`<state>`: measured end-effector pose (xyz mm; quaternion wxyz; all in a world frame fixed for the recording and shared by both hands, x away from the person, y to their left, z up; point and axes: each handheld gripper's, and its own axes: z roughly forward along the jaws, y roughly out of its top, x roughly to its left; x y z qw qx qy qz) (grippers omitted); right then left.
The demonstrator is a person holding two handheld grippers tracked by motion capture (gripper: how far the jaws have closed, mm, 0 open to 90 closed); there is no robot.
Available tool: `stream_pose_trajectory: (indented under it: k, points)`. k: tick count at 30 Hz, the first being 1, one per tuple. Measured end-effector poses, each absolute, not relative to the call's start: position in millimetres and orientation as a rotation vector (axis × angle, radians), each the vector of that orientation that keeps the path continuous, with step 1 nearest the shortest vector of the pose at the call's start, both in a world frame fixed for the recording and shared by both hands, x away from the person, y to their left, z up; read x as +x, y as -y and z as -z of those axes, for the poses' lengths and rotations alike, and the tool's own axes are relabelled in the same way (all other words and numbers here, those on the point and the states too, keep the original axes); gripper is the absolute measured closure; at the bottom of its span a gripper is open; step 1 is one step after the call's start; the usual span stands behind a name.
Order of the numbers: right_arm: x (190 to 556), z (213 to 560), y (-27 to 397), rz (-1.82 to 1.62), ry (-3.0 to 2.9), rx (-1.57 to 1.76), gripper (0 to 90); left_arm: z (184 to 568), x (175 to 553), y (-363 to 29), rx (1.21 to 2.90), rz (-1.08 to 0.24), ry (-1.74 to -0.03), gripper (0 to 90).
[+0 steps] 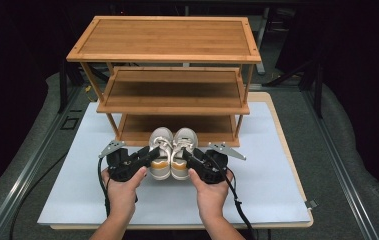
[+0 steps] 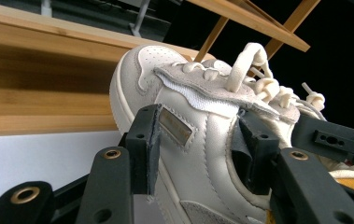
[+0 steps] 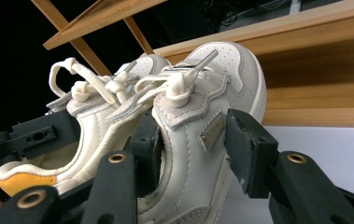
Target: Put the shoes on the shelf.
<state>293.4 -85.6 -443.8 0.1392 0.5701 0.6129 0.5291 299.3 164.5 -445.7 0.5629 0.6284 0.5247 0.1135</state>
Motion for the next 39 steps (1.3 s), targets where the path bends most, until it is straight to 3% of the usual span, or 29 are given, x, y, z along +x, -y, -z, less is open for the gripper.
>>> stream_pose_trajectory:
  k: [39]
  points:
    - [288,402,84,-1.569,-1.769,1.568,57.1,404,294,-166,1.475,-0.301,-1.187,56.0]
